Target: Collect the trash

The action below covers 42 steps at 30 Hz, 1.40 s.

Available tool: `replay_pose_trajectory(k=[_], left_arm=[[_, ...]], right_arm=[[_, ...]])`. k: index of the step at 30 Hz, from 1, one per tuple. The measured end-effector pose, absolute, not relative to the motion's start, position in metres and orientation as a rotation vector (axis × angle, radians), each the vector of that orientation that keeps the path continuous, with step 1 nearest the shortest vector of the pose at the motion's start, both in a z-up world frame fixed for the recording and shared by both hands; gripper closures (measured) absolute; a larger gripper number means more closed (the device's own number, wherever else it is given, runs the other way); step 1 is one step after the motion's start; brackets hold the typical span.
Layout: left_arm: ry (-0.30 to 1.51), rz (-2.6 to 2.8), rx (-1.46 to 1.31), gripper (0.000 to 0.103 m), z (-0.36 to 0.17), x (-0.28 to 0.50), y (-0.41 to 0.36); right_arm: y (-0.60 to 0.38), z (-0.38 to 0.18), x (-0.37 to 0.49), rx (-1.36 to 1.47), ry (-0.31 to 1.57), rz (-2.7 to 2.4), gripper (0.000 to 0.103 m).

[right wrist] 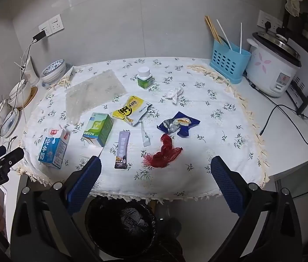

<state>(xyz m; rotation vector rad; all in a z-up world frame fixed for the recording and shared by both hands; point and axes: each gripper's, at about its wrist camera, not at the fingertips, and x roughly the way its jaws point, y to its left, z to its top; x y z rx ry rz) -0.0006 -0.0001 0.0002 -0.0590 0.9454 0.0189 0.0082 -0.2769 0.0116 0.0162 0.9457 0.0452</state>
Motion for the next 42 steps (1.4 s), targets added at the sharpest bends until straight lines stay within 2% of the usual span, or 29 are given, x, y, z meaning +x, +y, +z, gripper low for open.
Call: replay_pose_trajectory(k=[42], left_arm=[[1.000,-0.007,-0.069,0.006,-0.0084,0.0043,-0.0025]], right_arm=[[-0.2704,0.0050,0.0105,0.016,0.956,0.043,0.007]])
